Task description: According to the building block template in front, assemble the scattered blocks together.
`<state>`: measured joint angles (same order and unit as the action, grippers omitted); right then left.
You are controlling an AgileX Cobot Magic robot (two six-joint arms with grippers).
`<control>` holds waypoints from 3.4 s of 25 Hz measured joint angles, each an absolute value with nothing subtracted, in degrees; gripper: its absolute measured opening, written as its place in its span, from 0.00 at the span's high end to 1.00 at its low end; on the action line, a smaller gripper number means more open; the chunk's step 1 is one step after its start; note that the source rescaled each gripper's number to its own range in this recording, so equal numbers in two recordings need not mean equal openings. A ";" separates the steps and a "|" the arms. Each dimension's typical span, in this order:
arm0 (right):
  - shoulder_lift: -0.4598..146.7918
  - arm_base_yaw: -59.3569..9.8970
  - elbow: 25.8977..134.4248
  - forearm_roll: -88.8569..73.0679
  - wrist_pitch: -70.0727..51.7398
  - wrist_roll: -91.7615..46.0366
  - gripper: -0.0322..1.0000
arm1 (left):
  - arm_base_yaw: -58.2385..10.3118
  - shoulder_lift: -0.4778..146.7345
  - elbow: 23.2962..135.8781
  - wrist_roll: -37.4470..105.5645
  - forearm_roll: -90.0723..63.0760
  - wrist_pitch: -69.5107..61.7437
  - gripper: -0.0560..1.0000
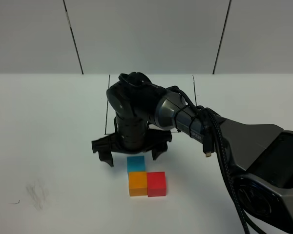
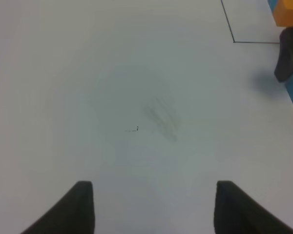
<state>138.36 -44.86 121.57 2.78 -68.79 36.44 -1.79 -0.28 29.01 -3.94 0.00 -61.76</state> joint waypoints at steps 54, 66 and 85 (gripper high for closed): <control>27.18 24.42 67.70 11.75 -70.04 -2.40 0.29 | -1.79 -0.28 29.01 -3.87 0.00 -61.76 0.75; 13.36 16.27 45.10 -11.47 -62.78 -14.56 0.29 | -1.79 -0.28 29.01 -3.87 0.00 -61.76 0.75; -0.41 15.30 28.76 -8.35 -59.52 -9.04 0.29 | -1.79 -0.28 29.01 -3.87 0.00 -61.76 0.75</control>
<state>-0.41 15.30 28.76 -8.35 -59.52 -9.04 -1.79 -0.28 29.01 -3.87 0.00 -61.76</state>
